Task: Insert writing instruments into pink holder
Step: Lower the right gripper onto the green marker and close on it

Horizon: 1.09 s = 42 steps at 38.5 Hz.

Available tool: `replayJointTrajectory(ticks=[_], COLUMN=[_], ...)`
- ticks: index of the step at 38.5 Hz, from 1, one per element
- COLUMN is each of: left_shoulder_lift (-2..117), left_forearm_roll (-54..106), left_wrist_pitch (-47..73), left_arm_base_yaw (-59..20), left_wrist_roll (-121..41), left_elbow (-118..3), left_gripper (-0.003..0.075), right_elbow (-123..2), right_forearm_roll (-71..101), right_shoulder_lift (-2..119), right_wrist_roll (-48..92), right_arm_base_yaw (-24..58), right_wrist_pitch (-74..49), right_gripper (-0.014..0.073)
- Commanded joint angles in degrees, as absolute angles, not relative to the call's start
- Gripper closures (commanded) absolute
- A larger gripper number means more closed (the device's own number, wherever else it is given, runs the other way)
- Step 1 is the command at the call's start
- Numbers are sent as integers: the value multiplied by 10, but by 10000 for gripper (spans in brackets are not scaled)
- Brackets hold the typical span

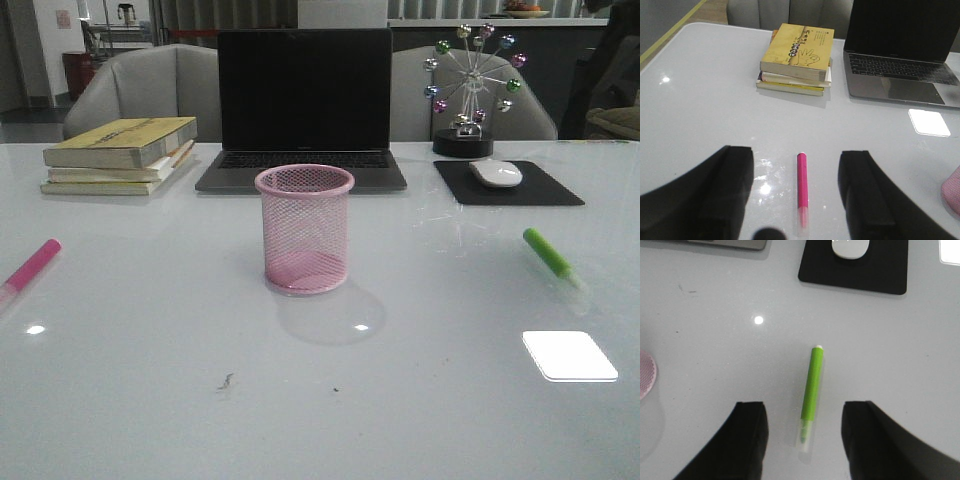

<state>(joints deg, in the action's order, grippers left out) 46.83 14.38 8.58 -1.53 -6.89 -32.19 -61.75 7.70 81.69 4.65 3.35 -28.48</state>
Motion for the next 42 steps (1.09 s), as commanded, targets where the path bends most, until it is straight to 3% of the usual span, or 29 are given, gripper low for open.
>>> replayJointTrajectory(ticks=[1, 20, 42], left_shoulder_lift=[466, 466, 466], left_forearm_roll=[153, 153, 153], left_wrist_pitch=[37, 37, 42], left_arm_base_yaw=[-16, -16, -16], left_wrist_roll=[-63, -63, -63], left_elbow=[-343, -343, -343], left_gripper=[273, 273, 273], right_elbow=[-673, -877, -907], right_forearm_roll=[72, 72, 70], right_shoulder_lift=[846, 1078, 1155], right_wrist_roll=[52, 51, 51], right_arm_base_yaw=[33, 31, 31], right_wrist_pitch=[-283, -472, -479], right_gripper=[137, 137, 137])
